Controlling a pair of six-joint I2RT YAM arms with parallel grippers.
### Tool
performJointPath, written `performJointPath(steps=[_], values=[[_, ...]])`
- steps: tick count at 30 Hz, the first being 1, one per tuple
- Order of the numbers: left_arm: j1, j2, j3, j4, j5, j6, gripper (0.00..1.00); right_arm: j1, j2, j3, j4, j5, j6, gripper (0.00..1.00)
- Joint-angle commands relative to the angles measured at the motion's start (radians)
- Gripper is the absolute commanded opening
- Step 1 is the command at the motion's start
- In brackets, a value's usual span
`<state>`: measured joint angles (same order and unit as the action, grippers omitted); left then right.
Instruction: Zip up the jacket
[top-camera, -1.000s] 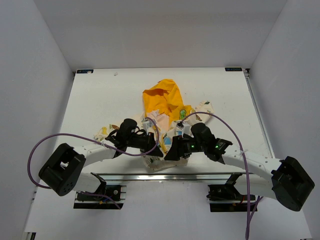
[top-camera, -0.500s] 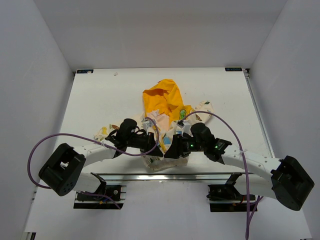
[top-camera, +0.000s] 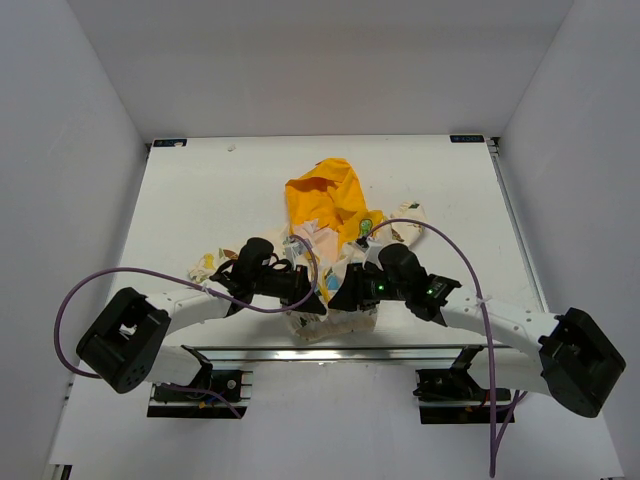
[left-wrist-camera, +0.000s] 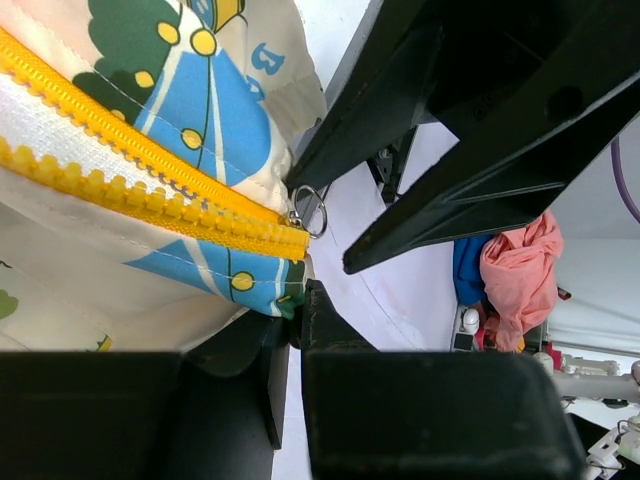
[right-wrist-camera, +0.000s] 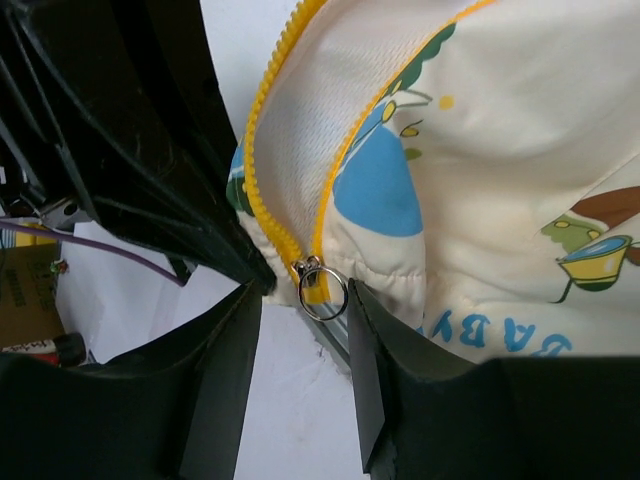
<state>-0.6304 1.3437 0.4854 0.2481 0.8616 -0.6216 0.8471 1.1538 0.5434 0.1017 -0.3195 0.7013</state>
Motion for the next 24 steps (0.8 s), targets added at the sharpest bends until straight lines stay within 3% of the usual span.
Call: performJointPath(steps=[1,12,15,17,18,24], values=[[-0.003,-0.037,0.002,0.022,0.042,0.002,0.0,0.01,0.018,0.05,0.0,0.046,0.01,0.46],[-0.003,-0.025,0.015,0.013,0.033,0.01,0.0,0.015,0.02,0.05,0.007,0.045,0.018,0.24],[-0.003,-0.021,0.01,0.017,0.031,0.01,0.0,0.015,0.026,0.05,0.012,0.043,0.02,0.1],[-0.003,-0.017,0.012,0.013,0.03,0.01,0.0,0.017,0.03,0.058,0.01,0.04,0.012,0.08],[-0.003,-0.017,0.013,0.011,0.03,0.01,0.0,0.017,0.029,0.064,0.004,0.04,0.009,0.0],[-0.003,-0.018,0.018,-0.007,0.027,0.008,0.0,0.043,0.02,0.107,-0.037,0.068,-0.155,0.0]])
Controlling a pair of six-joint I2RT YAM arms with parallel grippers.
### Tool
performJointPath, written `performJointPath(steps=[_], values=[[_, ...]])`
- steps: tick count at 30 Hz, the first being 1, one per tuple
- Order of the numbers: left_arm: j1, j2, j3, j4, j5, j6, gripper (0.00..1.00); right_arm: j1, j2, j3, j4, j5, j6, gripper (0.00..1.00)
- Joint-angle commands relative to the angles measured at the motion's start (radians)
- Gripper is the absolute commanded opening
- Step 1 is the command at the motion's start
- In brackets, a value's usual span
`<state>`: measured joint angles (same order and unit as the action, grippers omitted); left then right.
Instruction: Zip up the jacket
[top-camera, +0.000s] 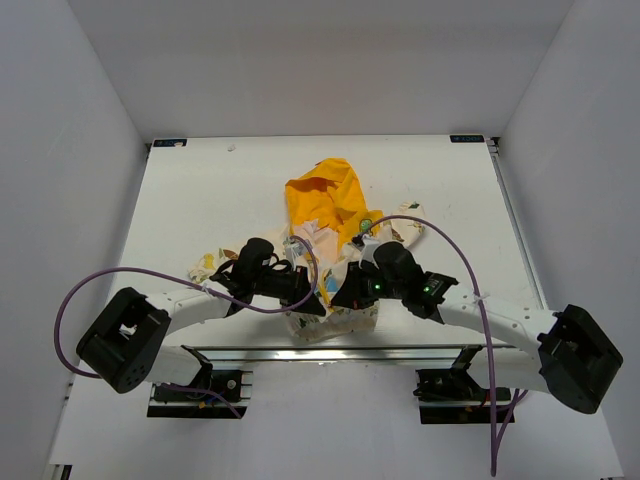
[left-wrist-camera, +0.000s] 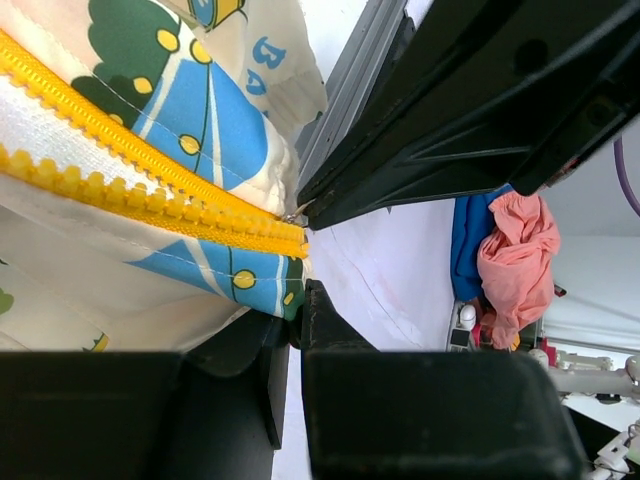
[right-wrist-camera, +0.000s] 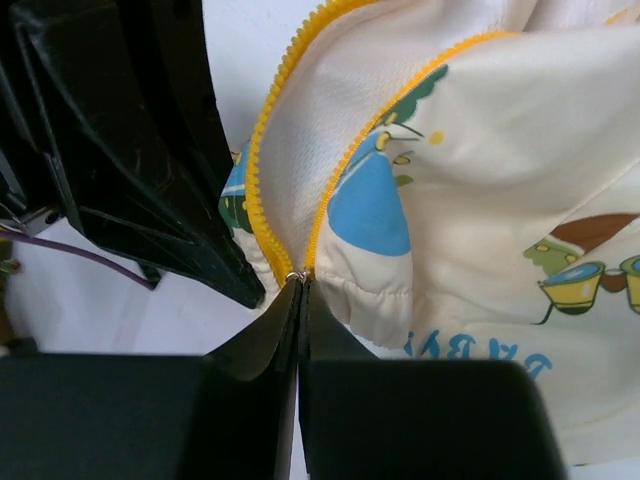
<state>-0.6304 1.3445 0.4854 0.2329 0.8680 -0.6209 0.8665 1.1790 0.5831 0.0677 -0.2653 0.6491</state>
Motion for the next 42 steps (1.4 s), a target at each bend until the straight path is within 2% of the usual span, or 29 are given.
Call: performJointPath(steps=[1,7,12,16,21,27,28,29,32,33,34,36,39,40,42], values=[[-0.003,-0.019,0.019,-0.006,0.022,0.007,0.0,0.031,-0.007,0.092,-0.026,0.05,-0.135,0.0],[-0.003,-0.033,0.028,-0.061,0.002,0.015,0.0,0.071,0.001,0.165,-0.094,0.21,-0.331,0.0],[-0.003,-0.042,0.036,-0.119,-0.018,0.024,0.0,0.091,0.027,0.201,-0.108,0.239,-0.544,0.0],[-0.003,-0.057,0.051,-0.15,-0.032,0.033,0.0,0.101,0.01,0.181,-0.06,0.293,-0.621,0.0],[-0.003,-0.073,0.064,-0.188,-0.047,0.038,0.0,0.101,-0.041,0.146,0.084,0.291,-0.644,0.0],[-0.003,-0.077,0.082,-0.236,-0.078,0.039,0.0,0.104,-0.076,0.133,0.095,0.232,-0.835,0.0],[-0.003,-0.084,0.088,-0.262,-0.084,0.041,0.03,0.104,-0.076,0.144,0.054,0.224,-0.851,0.0],[-0.003,-0.088,0.093,-0.267,-0.098,0.043,0.17,0.104,-0.079,0.15,0.034,0.218,-0.865,0.0],[-0.003,-0.125,0.114,-0.279,-0.133,0.052,0.44,0.104,-0.081,0.164,-0.008,0.205,-0.855,0.0],[-0.003,-0.143,0.116,-0.274,-0.161,0.052,0.57,0.104,-0.082,0.167,-0.012,0.221,-0.829,0.0],[-0.003,-0.194,0.111,-0.258,-0.173,0.052,0.66,0.104,-0.084,0.17,-0.02,0.227,-0.816,0.0],[-0.003,-0.257,0.104,-0.25,-0.205,0.065,0.98,0.103,-0.085,0.193,-0.049,0.219,-0.771,0.0],[-0.003,-0.356,0.156,-0.389,-0.289,0.146,0.98,0.103,-0.09,0.231,-0.111,0.178,-0.714,0.0],[-0.005,-0.375,0.174,-0.482,-0.37,0.167,0.98,0.104,-0.091,0.244,-0.124,0.179,-0.677,0.0],[-0.009,-0.415,0.229,-0.558,-0.461,0.231,0.98,0.103,-0.09,0.285,-0.161,0.187,-0.657,0.0]])
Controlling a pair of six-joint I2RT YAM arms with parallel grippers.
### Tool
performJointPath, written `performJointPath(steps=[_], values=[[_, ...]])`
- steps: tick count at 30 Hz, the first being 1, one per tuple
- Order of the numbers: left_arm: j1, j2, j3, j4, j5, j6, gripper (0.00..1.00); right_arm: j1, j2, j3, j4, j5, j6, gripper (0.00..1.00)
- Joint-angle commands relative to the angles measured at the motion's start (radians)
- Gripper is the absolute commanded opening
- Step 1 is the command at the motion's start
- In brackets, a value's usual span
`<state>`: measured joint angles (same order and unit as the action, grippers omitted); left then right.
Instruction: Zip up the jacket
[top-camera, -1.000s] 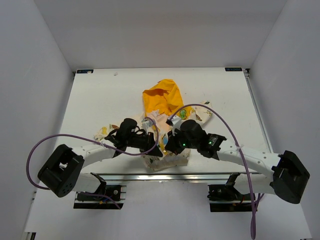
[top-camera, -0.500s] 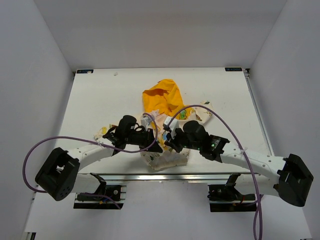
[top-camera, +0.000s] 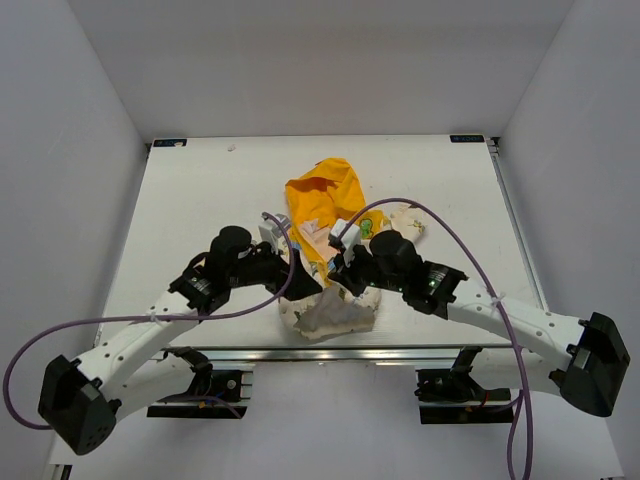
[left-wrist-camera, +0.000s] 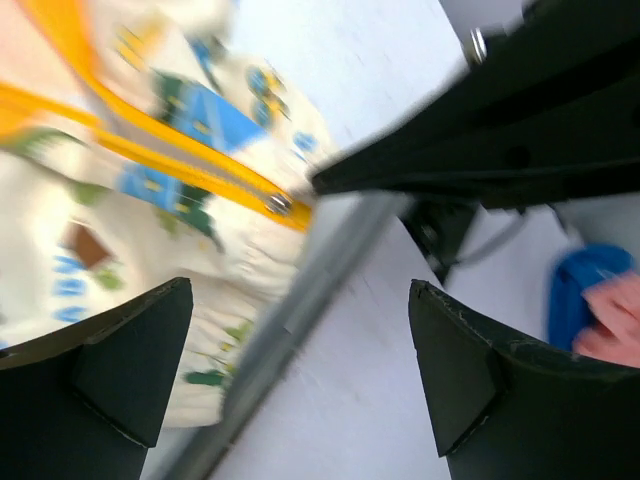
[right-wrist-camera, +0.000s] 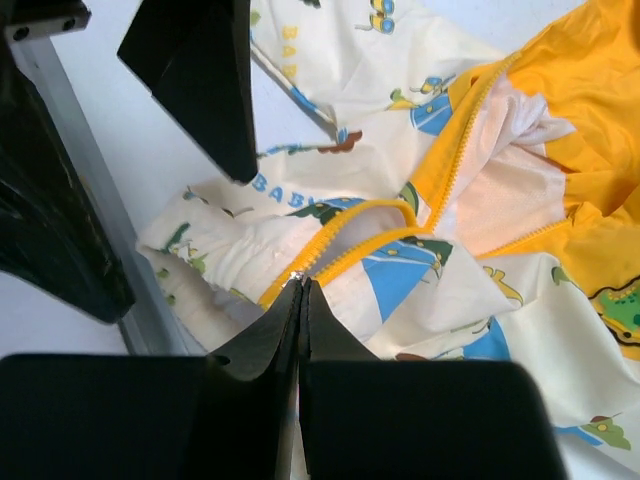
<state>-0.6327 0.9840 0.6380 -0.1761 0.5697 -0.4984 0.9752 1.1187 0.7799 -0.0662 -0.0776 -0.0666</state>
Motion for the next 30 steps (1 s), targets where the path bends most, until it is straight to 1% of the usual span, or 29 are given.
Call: performJointPath(steps=[1,4,7,9,10,11,14,15,17,18,20,21,23,26,30], values=[[-0.01,-0.062,0.09,-0.198,-0.257,0.124,0.98,-0.007,-0.022,0.103,-0.035,0.005,0.104,0.0],[-0.044,-0.087,0.158,-0.27,-0.405,0.155,0.98,-0.006,0.003,0.18,-0.102,0.009,0.137,0.0],[-0.11,-0.14,0.172,-0.246,-0.459,0.193,0.98,-0.015,0.041,0.267,-0.174,0.024,0.174,0.0],[-0.171,-0.15,0.183,-0.24,-0.543,0.221,0.98,-0.023,0.075,0.336,-0.211,0.019,0.186,0.0],[-0.189,-0.139,0.192,-0.247,-0.568,0.23,0.98,-0.026,0.085,0.355,-0.243,0.018,0.189,0.0],[-0.209,-0.127,0.204,-0.258,-0.635,0.239,0.98,-0.033,0.107,0.372,-0.256,0.016,0.192,0.0],[-0.295,-0.055,0.247,-0.299,-0.753,0.276,0.98,-0.049,0.148,0.426,-0.299,0.006,0.202,0.0],[-0.335,-0.042,0.255,-0.303,-0.833,0.296,0.98,-0.055,0.158,0.436,-0.311,-0.004,0.209,0.0],[-0.364,-0.021,0.275,-0.304,-0.893,0.308,0.98,-0.075,0.177,0.452,-0.325,-0.019,0.217,0.0],[-0.378,-0.022,0.273,-0.292,-0.922,0.323,0.98,-0.084,0.182,0.453,-0.328,-0.052,0.218,0.0],[-0.384,-0.024,0.255,-0.249,-0.936,0.333,0.95,-0.107,0.187,0.459,-0.331,-0.08,0.231,0.0],[-0.389,-0.018,0.252,-0.244,-0.953,0.339,0.93,-0.113,0.182,0.458,-0.33,-0.1,0.235,0.0],[-0.394,-0.004,0.25,-0.247,-0.976,0.334,0.92,-0.132,0.176,0.455,-0.323,-0.114,0.249,0.0],[-0.404,0.033,0.259,-0.23,-0.958,0.357,0.88,-0.162,0.178,0.458,-0.32,-0.165,0.258,0.0],[-0.423,0.099,0.296,-0.253,-0.932,0.38,0.88,-0.197,0.193,0.458,-0.32,-0.247,0.266,0.0]])
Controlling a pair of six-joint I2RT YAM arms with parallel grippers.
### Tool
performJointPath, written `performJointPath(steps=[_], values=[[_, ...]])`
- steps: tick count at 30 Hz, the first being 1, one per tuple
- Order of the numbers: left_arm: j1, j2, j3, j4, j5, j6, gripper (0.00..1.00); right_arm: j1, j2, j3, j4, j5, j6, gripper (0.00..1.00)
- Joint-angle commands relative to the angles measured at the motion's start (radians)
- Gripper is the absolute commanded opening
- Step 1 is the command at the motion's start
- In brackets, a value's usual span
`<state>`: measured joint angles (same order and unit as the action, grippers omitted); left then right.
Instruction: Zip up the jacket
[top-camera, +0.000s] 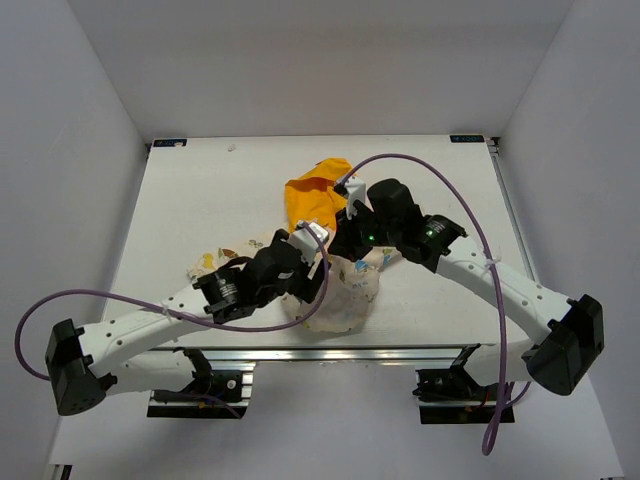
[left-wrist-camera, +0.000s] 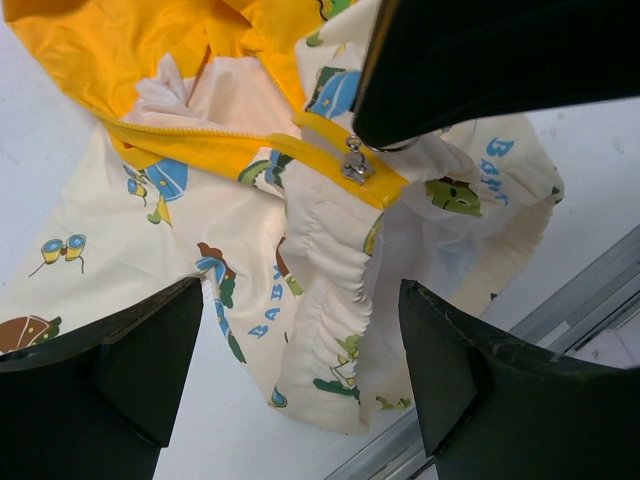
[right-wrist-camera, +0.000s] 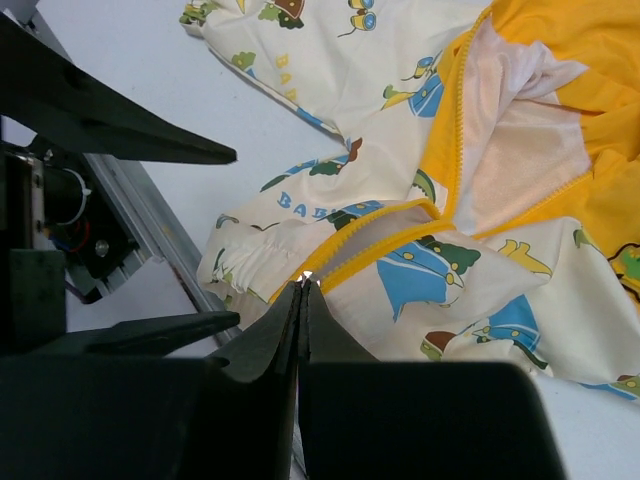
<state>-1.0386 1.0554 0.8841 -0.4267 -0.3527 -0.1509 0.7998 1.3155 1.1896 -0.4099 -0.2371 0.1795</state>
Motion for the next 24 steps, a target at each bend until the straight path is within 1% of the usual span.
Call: performJointPath(steps=[1,4,7,9,11,14,18,19,20,22,23,24], values=[[-0.018,0.035,0.055,-0.009,-0.011,0.037,0.89,-0.031,-0.002,0.047,0.031,-0.097,0.024,0.0],[-0.024,0.067,0.073,-0.004,-0.035,0.04,0.88,-0.04,-0.005,0.041,0.045,-0.131,0.029,0.0],[-0.026,0.08,0.067,0.046,-0.017,0.051,0.83,-0.043,-0.004,0.039,0.043,-0.142,0.029,0.0],[-0.028,0.086,0.069,0.063,-0.019,0.059,0.79,-0.045,-0.004,0.038,0.04,-0.154,0.025,0.0],[-0.028,0.101,0.069,0.08,-0.023,0.068,0.76,-0.051,-0.005,0.038,0.04,-0.163,0.025,0.0],[-0.028,0.132,0.076,0.097,-0.037,0.088,0.65,-0.054,-0.007,0.03,0.048,-0.186,0.025,0.0],[-0.028,0.161,0.081,0.114,-0.019,0.106,0.42,-0.065,-0.004,0.028,0.046,-0.197,0.026,0.0],[-0.028,0.161,0.082,0.115,-0.016,0.106,0.32,-0.067,-0.004,0.03,0.046,-0.2,0.026,0.0],[-0.028,0.16,0.078,0.12,-0.012,0.105,0.27,-0.07,-0.002,0.028,0.045,-0.2,0.025,0.0],[-0.028,0.14,0.07,0.141,0.014,0.106,0.13,-0.071,0.001,0.027,0.043,-0.174,0.021,0.0],[-0.029,0.129,0.064,0.149,0.027,0.103,0.0,-0.071,0.01,0.03,0.037,-0.156,0.011,0.0],[-0.029,0.118,0.055,0.161,0.035,0.102,0.0,-0.071,0.016,0.034,0.031,-0.122,-0.001,0.0]])
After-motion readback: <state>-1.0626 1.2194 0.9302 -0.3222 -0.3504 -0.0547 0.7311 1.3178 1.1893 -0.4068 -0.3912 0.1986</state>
